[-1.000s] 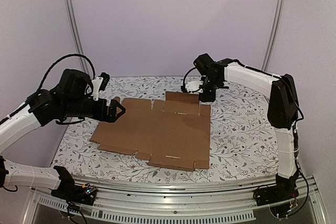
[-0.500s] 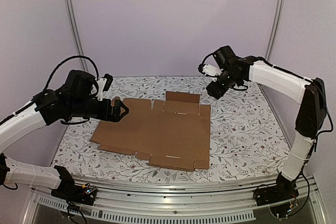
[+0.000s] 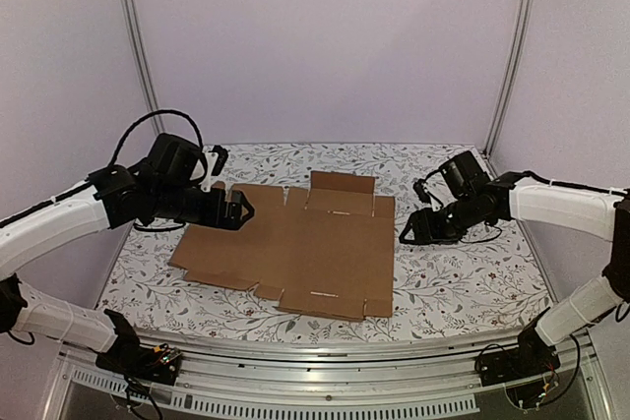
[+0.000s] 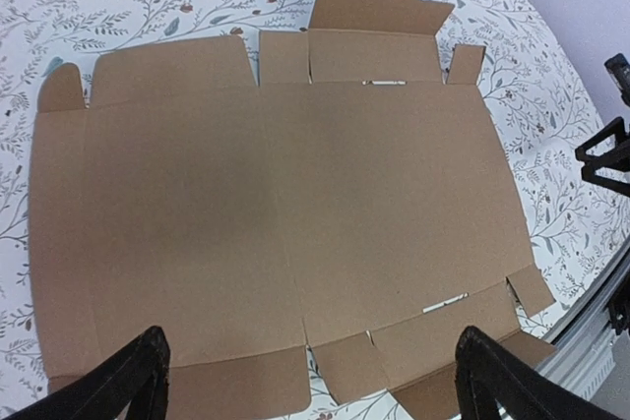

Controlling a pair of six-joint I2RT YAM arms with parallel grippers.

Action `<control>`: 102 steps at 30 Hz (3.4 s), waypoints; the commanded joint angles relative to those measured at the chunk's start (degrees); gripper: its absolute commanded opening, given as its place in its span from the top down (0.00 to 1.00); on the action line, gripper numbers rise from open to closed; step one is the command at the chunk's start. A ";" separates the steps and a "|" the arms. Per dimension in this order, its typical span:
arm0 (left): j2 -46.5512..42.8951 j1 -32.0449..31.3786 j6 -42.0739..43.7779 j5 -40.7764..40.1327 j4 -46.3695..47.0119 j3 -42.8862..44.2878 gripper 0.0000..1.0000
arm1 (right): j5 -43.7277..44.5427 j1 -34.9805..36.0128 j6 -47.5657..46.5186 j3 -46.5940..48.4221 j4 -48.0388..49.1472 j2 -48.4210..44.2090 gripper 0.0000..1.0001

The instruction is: Fold the paper box

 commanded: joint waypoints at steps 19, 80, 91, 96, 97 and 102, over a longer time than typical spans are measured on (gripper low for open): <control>-0.32 -1.89 -0.30 1.69 2.95 -0.88 0.00 | 0.22 17.65 49.97 -28.72 24.35 -8.38 0.36; -4.75 -2.59 -1.63 1.83 0.38 -1.91 0.00 | 16.07 27.94 74.81 -45.04 63.87 -0.44 1.00; -5.17 -2.60 -1.06 1.19 -0.48 -1.10 0.00 | 20.39 27.85 71.65 -42.56 62.95 -4.87 1.00; -5.66 -2.60 -0.03 0.38 -1.96 0.13 0.00 | 17.83 26.41 65.88 -38.67 59.58 -5.88 1.00; -5.76 -2.60 0.33 0.15 -2.39 0.42 0.01 | 17.19 25.49 63.77 -37.91 58.20 -6.15 1.00; -6.05 -2.60 2.02 -1.77 -5.26 2.52 0.00 | 8.98 20.54 52.10 -30.07 45.63 -7.67 1.00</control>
